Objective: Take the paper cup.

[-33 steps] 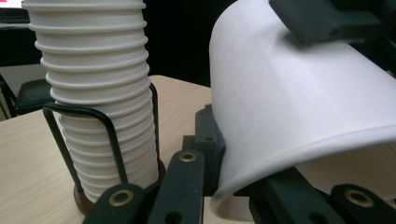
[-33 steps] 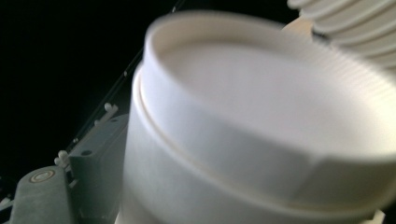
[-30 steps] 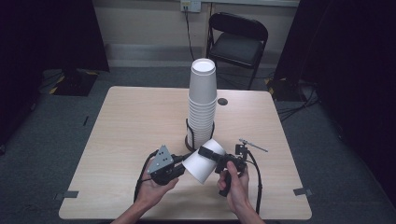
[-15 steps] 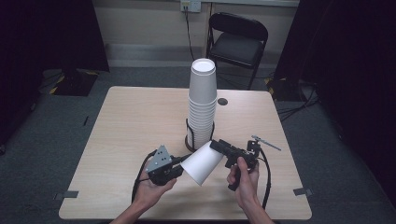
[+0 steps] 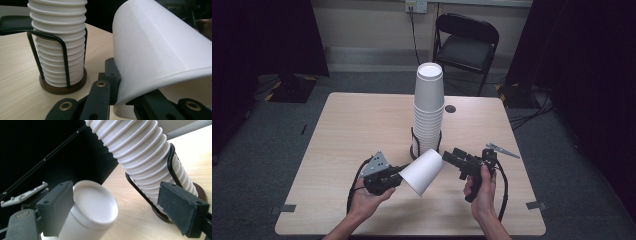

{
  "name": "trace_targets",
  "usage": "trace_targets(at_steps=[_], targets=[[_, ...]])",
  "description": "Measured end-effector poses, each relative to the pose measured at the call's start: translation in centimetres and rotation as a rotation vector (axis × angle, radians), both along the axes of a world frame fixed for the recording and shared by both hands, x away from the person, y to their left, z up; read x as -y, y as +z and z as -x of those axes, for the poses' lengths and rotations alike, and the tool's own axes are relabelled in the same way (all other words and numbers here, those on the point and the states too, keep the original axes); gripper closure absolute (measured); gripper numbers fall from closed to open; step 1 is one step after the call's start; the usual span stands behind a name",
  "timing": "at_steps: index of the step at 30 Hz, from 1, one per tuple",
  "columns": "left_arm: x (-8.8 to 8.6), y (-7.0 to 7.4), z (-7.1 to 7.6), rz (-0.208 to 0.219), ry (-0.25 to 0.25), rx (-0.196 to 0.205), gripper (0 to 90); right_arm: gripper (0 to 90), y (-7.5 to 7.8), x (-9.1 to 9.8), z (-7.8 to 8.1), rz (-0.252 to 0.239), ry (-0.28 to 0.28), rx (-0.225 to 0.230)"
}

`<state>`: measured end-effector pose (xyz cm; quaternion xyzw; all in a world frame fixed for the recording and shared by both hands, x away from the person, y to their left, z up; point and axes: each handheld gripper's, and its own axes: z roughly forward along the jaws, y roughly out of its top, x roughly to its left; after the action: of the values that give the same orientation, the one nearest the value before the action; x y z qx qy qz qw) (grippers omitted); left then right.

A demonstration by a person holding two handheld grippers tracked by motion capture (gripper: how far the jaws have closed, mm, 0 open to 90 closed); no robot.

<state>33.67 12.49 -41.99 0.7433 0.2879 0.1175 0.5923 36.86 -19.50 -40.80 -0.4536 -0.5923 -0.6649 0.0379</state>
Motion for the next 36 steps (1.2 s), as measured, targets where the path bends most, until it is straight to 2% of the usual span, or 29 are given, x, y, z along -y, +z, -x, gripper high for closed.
trace_targets(at_steps=[3,5,7,9,11,13,14,16,18,19,20,21,22,23,25,26,27,29,32,34,36], targets=[[-0.2,0.2,0.0,0.006,0.006,-0.012,85.8,13.6,0.0,0.1,0.1,0.0,0.005,-0.002],[-0.4,0.3,0.0,-0.007,0.008,-0.008,85.9,13.4,-0.1,0.3,0.1,-0.006,0.023,0.008],[-0.5,0.4,0.0,-0.008,0.006,-0.017,85.9,12.9,0.0,0.5,0.3,-0.002,0.048,0.034],[-0.6,0.5,0.0,-0.01,0.006,-0.033,85.9,12.9,0.1,0.5,0.3,-0.002,0.054,0.038],[-0.7,0.6,-0.1,-0.008,0.003,-0.052,85.9,12.9,0.4,0.5,0.3,0.006,0.068,0.056],[-0.9,0.7,-0.1,-0.013,0.005,-0.051,85.9,13.0,0.5,0.4,0.4,0.031,0.078,0.058],[-0.9,0.7,-0.2,-0.016,0.007,-0.054,85.9,13.2,0.5,0.4,0.5,0.05,0.106,0.081],[-1.1,0.8,-0.3,-0.022,0.009,-0.059,85.9,13.3,0.5,0.3,0.6,0.065,0.114,0.098],[-1.2,0.9,-0.4,-0.029,0.007,-0.069,85.9,13.2,0.3,0.2,0.8,0.078,0.112,0.127],[-1.3,0.9,-0.5,-0.032,0.011,-0.074,85.9,13.2,0.1,0.1,0.8,0.119,0.117,0.155],[-1.4,0.9,-0.6,-0.034,0.009,-0.079,85.9,13.2,0.1,0.1,0.8,0.119,0.117,0.155],[-1.5,0.9,-0.7,-0.036,0.008,-0.084,85.9,13.1,0.1,0.0,0.9,0.14,0.112,0.17],[-1.5,1.0,-0.7,-0.041,0.005,-0.088,85.9,13.1,0.0,-0.2,1.0,0.163,0.096,0.202],[-1.6,0.9,-0.8,-0.047,0.002,-0.09,85.9,13.1,0.0,-0.2,1.0,0.163,0.096,0.202],[-1.6,0.8,-1.0,-0.058,-0.013,-0.118,85.8,13.0,-0.2,-0.3,1.0,0.18,0.111,0.226],[-1.6,0.7,-1.2,-0.071,-0.018,-0.133,85.9,13.0,-0.2,-0.5,1.1,0.207,0.112,0.256],[-1.6,0.7,-1.2,-0.071,-0.018,-0.133,85.9,13.0,-0.2,-0.5,1.1,0.207,0.112,0.256],[-1.7,0.7,-1.3,-0.08,-0.019,-0.142,85.9,13.1,-0.3,-0.6,1.2,0.238,0.122,0.275],[-2.0,0.7,-1.4,-0.071,-0.019,-0.151,85.8,13.0,-0.3,-0.7,1.4,0.266,0.142,0.302],[-2.1,0.9,-1.5,-0.076,-0.018,-0.149,85.8,12.7,-0.2,-0.7,1.6,0.243,0.164,0.319],[-2.1,1.0,-1.5,-0.097,-0.023,-0.15,85.8,12.5,0.1,-0.6,1.9,0.268,0.158,0.366]])
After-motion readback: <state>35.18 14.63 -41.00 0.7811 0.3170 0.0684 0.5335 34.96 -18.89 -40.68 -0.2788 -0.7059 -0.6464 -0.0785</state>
